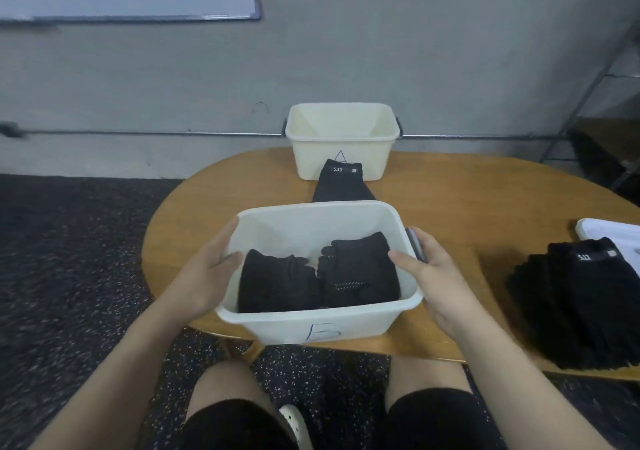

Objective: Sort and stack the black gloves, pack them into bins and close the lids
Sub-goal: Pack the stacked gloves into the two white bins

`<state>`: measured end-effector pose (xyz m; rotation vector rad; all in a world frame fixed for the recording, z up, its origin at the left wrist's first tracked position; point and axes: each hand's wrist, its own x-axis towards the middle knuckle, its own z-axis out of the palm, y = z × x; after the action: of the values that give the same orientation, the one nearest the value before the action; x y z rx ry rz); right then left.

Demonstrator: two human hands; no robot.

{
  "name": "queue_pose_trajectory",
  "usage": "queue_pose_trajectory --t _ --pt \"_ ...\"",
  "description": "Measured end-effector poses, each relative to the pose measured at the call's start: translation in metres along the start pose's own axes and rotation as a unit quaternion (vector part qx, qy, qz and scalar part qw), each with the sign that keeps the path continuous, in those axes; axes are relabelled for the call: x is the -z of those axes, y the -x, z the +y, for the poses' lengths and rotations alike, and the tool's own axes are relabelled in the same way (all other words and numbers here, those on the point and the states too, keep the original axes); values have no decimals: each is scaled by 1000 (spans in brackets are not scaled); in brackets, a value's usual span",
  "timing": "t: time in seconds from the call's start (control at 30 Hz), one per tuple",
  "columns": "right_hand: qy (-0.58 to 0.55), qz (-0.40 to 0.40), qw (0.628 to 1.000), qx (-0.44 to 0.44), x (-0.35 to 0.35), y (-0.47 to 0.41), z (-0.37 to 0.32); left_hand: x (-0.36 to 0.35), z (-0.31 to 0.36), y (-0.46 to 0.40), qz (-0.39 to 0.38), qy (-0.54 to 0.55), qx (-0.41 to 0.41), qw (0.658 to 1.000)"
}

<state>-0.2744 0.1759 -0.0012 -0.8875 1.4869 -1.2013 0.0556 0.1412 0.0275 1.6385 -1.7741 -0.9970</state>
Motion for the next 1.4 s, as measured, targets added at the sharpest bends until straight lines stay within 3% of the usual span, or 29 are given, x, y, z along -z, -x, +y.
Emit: queue_pose_trajectory --t 0.33,0.53,0.83,0.93,1.07,1.27,1.4 --pt "41 -73 996 31 -164 -31 -12 130 -96 -27 83 -63 84 991" --pt "62 -110 991 46 -209 -46 -21 166 -111 -45 93 -105 104 985" --pt "145 -165 973 73 -206 -59 -27 169 -110 -52 98 -128 102 982" --pt "212 -181 954 110 -191 -70 -39 167 -102 -51 133 -135 69 979" --pt "218 -175 946 165 -152 -103 -63 155 -86 -63 167 -124 8 978" --pt "246 -126 936 219 -89 -178 -94 112 -24 -138 115 -153 -85 978" --pt "349 -88 893 272 -54 -231 -110 68 27 -210 50 -184 -133 973"
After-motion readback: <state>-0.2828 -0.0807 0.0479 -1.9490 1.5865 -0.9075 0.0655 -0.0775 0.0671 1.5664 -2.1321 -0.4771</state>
